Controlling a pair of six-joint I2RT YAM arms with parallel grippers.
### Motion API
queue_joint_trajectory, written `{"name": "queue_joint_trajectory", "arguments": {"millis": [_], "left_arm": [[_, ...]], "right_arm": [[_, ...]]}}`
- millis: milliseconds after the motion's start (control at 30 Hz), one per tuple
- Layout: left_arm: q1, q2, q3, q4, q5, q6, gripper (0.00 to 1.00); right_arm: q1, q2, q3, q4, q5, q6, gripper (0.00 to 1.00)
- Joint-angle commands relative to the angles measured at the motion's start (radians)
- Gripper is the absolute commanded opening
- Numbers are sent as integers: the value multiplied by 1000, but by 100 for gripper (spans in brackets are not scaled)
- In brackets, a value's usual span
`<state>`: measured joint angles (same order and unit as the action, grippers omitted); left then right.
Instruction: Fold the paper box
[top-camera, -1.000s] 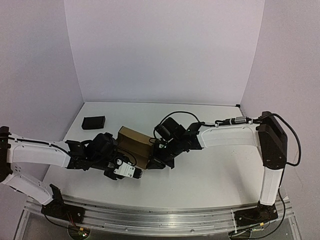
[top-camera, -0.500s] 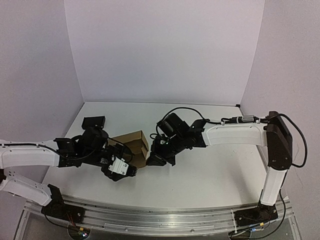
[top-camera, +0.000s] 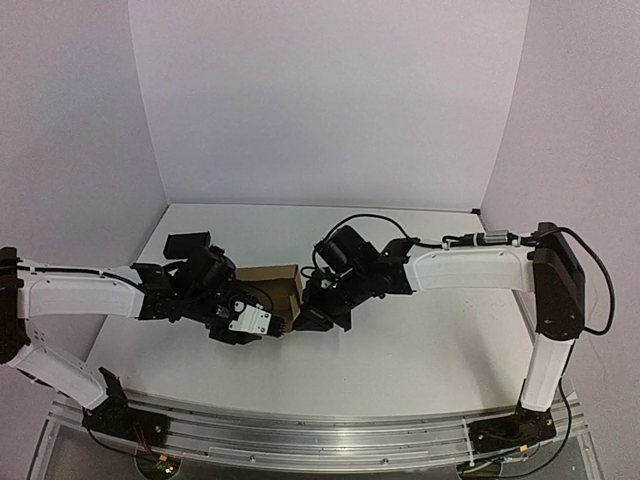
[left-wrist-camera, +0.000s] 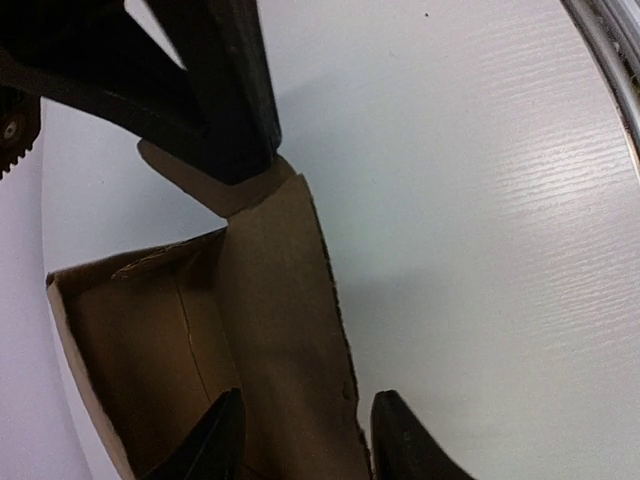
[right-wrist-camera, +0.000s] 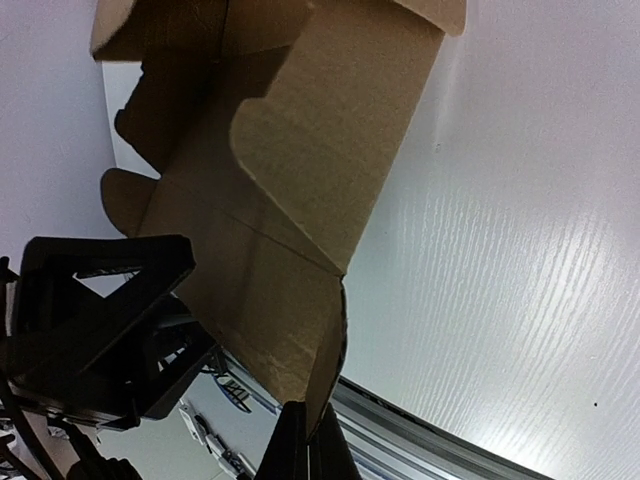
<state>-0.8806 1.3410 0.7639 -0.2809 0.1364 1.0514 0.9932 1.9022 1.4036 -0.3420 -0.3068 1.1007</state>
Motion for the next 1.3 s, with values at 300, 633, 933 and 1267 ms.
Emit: {"name": "queue_joint_trajectory", "arguments": {"millis": [300,633,933,1267], "left_arm": [[7,0,73,-69,-43,95,0],[13,-102,198,-574,185,364,0],[13,-14,371,-791,224,477,0],[56,271,556,-669,224,588,0]], "right_arm": [[-21,-126,-34,-1,7,-65,29],[-134,-299,-47,-140,98,-311,66],[-135,76,198,-121,-71,-409,70],[-145,337,303,-70,-219,-388,58]]}}
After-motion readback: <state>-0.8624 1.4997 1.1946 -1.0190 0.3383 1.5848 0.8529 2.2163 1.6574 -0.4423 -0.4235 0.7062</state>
